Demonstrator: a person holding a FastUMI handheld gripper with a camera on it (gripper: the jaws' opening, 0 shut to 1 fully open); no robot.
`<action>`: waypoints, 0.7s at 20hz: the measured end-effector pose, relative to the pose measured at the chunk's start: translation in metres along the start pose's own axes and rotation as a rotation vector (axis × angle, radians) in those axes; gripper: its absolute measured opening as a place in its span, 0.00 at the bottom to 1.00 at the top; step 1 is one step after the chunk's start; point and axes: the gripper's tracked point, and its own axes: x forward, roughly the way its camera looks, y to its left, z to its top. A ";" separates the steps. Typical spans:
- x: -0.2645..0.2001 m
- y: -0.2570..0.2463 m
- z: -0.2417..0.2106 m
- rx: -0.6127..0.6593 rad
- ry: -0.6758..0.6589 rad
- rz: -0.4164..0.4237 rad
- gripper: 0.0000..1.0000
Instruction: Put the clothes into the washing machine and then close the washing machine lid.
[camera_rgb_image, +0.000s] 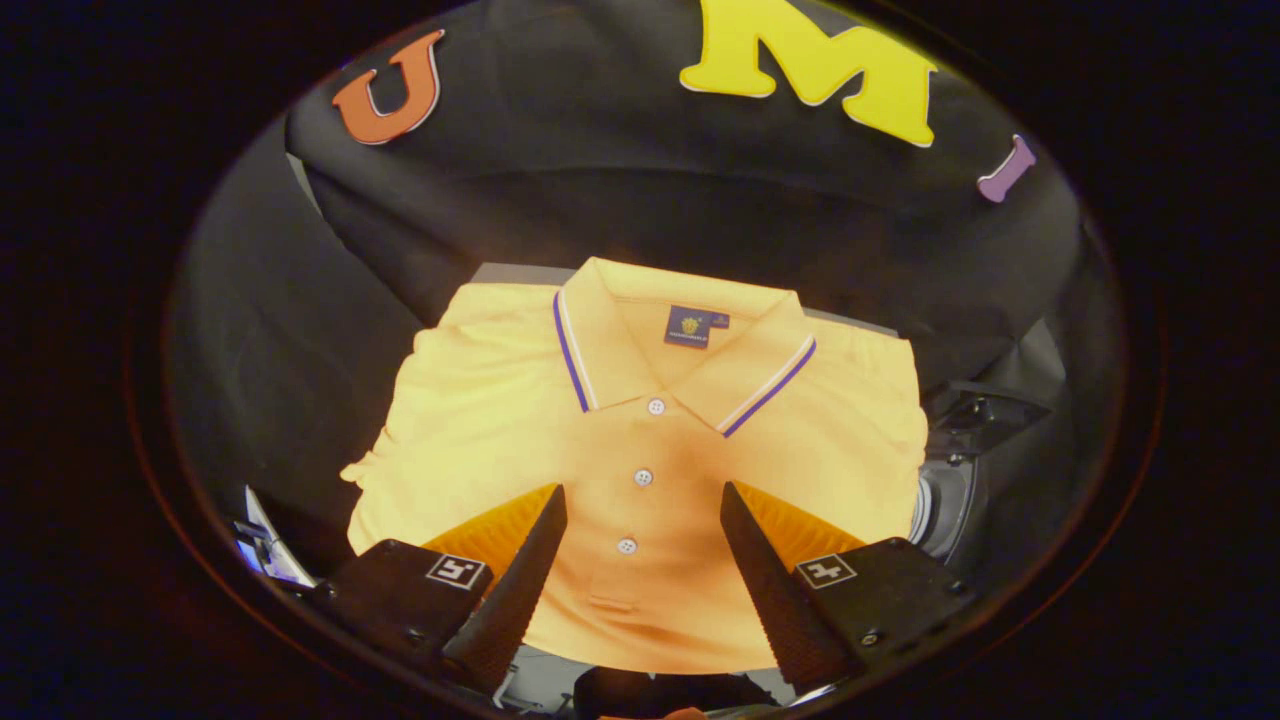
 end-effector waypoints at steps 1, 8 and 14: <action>0.000 0.000 -0.001 0.001 0.022 -0.008 0.97; 0.015 0.009 -0.009 0.061 0.135 -0.051 0.96; 0.015 0.010 -0.010 0.045 0.160 -0.040 0.95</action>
